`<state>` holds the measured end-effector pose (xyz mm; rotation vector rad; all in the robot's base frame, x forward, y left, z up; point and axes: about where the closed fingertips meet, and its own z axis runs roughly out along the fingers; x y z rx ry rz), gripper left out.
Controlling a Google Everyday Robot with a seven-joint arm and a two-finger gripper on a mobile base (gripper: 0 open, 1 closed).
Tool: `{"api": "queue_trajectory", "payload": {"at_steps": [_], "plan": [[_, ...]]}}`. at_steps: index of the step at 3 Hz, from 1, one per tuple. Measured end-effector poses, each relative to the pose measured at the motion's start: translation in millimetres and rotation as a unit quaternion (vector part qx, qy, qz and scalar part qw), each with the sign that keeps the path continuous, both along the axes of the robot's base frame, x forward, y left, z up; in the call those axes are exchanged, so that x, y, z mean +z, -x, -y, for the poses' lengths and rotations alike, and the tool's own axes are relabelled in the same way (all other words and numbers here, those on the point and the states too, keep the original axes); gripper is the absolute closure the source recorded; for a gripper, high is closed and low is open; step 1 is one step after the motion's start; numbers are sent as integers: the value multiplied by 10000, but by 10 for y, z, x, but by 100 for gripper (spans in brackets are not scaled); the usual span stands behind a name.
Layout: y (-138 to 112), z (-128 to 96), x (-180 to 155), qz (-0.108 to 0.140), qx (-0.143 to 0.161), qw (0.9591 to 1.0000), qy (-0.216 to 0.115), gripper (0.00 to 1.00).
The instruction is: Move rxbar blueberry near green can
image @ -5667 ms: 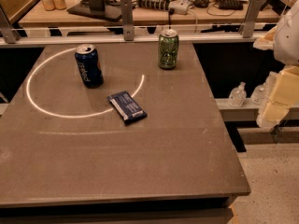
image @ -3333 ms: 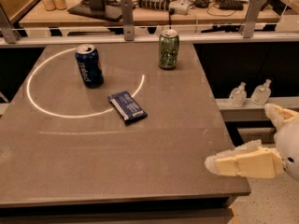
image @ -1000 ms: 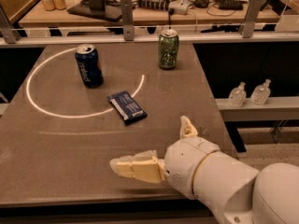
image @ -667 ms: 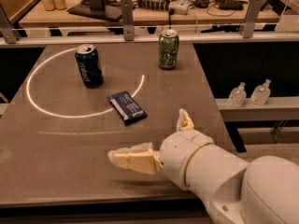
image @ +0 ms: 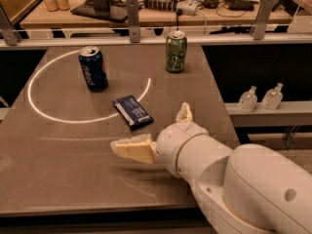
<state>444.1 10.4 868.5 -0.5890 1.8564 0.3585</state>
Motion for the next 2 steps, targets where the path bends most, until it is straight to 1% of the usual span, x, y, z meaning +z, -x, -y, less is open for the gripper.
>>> {"api": "queue_trajectory", "payload": {"at_steps": [1,2], "plan": [[-216,-31,-45,76,-60,9998,158,0],[-391,-75,-87,117,-107,9996,232,0]]}}
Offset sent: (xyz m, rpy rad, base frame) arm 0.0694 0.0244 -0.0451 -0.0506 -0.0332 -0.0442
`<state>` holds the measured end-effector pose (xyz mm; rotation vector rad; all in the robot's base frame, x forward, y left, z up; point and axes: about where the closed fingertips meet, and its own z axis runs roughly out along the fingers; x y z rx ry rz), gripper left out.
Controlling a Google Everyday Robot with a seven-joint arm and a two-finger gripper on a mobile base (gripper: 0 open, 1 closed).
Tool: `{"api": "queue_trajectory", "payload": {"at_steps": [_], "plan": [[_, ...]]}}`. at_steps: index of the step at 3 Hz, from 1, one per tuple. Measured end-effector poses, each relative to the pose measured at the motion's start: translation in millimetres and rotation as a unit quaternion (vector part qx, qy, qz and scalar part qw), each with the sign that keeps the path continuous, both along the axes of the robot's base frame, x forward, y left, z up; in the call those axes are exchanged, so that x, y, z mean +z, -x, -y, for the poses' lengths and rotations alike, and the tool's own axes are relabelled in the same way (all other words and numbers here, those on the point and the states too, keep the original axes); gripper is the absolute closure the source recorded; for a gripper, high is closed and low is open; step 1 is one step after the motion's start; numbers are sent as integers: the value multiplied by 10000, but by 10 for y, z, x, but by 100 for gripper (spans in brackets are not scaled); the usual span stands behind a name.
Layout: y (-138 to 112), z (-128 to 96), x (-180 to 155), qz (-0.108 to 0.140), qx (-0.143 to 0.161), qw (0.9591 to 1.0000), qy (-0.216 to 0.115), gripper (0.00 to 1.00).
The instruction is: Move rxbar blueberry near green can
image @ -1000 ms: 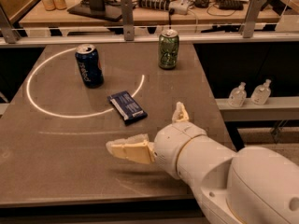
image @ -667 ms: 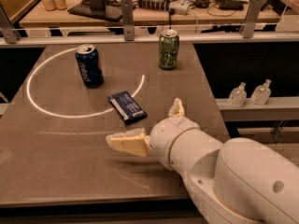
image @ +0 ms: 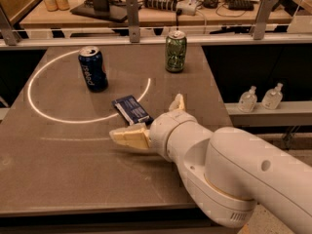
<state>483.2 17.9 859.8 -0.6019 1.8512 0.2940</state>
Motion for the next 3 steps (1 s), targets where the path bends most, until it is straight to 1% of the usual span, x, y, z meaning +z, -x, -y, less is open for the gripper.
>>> {"api": "queue_trajectory", "payload": {"at_steps": [1,2,3], "plan": [[-165,-18,-112,-27,-180,9998,-10,0],[-226,-68,-239,-87,-291,9995,-132,0],[-243,-182,-386,-165,-265,9993,-200,0]]}}
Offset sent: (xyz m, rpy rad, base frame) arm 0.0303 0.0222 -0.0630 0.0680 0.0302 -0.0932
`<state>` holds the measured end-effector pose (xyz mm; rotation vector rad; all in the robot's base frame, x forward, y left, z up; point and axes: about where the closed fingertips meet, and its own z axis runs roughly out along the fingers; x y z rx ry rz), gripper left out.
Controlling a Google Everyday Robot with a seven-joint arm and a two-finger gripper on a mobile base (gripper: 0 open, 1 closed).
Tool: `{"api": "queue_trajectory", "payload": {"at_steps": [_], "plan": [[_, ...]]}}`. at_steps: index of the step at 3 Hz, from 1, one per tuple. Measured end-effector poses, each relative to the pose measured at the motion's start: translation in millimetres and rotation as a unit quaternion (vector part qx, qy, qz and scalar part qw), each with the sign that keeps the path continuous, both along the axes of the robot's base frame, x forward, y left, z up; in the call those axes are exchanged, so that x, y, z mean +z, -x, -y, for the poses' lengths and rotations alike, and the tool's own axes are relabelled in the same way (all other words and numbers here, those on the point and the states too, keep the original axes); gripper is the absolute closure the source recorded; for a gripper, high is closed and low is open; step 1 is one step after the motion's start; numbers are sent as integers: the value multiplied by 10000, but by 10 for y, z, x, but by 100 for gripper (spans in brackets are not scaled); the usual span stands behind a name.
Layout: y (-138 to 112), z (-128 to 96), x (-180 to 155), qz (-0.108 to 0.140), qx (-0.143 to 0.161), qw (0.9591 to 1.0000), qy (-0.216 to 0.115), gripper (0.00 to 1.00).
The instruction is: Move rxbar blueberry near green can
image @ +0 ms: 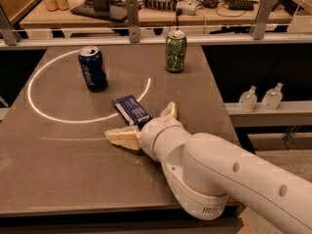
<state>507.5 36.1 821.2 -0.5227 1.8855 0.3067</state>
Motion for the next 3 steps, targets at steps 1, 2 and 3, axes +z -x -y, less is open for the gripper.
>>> {"api": "queue_trajectory", "payload": {"at_steps": [1,2,3], "plan": [[16,-83,-108,-70,67,10000,-23,19],[16,-83,-69,-70,67,10000,-24,41],[16,-83,-22,-69,67,10000,-25,65]]}}
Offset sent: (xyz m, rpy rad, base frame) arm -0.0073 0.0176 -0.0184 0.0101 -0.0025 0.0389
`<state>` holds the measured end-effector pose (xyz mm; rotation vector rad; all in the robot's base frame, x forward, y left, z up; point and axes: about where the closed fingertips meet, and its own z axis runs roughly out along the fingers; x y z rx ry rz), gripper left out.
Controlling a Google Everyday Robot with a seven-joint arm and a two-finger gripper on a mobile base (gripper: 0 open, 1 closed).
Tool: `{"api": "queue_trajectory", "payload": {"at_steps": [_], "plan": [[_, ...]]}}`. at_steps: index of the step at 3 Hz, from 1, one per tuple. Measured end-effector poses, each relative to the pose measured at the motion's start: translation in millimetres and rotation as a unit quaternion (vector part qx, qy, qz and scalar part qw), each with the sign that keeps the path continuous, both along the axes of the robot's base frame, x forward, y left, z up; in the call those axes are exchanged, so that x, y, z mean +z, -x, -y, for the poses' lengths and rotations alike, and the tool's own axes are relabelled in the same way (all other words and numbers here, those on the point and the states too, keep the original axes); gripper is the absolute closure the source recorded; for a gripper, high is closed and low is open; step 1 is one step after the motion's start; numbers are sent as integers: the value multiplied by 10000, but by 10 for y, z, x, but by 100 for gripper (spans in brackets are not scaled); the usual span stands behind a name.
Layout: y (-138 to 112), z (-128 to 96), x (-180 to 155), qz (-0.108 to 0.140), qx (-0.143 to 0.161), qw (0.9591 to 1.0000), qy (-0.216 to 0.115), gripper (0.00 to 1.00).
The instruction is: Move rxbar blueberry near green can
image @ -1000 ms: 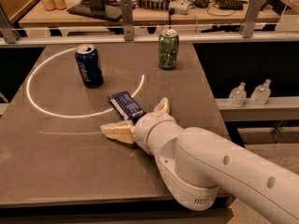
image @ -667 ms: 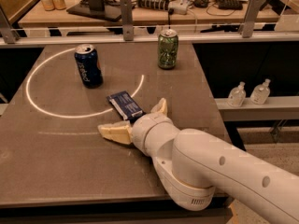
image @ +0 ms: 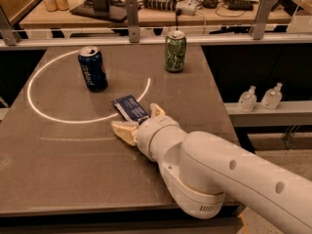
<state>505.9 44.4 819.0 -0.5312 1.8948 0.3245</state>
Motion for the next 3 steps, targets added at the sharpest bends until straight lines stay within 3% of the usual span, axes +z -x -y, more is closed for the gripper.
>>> {"api": "queue_trajectory", "payload": {"at_steps": [1,2,3], "plan": [[0,0,36,1,0,10000,-1,88],[0,0,38,0,0,10000,-1,100],[-101,47,220,291,-60,9995,-49,100]]}}
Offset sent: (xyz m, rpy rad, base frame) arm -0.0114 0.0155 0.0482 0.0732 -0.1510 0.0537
